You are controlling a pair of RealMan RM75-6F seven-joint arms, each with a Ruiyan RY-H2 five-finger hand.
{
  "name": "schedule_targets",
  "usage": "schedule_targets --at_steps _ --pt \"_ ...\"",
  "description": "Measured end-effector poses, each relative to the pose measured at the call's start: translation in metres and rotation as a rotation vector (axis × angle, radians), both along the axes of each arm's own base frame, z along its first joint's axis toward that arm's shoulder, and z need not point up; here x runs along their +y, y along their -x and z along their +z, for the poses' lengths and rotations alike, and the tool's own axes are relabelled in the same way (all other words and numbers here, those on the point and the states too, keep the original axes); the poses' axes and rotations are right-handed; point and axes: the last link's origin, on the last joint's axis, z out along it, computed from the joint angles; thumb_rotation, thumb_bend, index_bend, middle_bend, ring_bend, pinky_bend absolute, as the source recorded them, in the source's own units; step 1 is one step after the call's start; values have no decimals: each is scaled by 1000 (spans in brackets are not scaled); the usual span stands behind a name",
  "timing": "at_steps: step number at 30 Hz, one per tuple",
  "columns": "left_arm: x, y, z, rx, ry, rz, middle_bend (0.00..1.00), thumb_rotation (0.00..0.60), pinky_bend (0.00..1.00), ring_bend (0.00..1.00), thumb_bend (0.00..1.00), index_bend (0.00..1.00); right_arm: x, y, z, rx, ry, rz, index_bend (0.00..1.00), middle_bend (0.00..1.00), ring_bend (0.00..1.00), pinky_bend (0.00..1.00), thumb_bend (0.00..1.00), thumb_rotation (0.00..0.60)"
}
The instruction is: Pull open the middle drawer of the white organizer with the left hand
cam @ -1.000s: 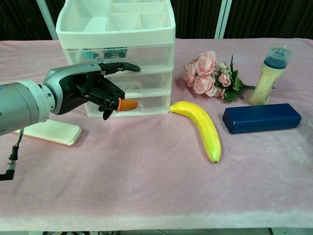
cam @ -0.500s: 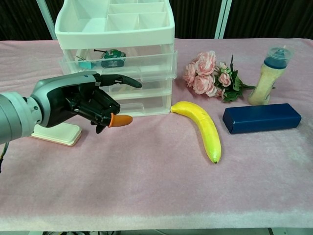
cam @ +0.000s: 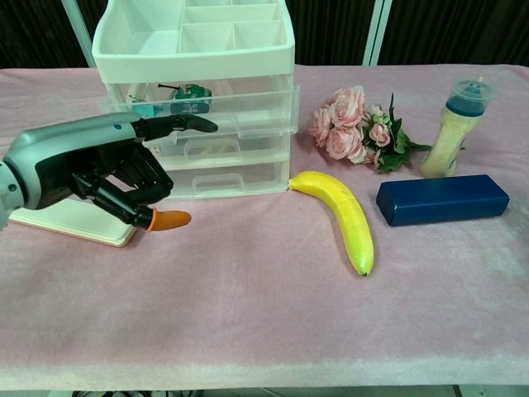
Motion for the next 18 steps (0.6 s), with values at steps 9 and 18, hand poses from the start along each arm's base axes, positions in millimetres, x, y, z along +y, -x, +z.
schedule_targets --at_steps 9,18 --pt "-4 -18 25 118 -188 -155 967 600 747 882 274 114 0 0 0 0 2 0 0 0 12 146 127 600" --pt "-3 -29 47 222 -319 -170 991 600 772 907 274 152 0 0 0 0 0 0 0 0 12 146 126 600"
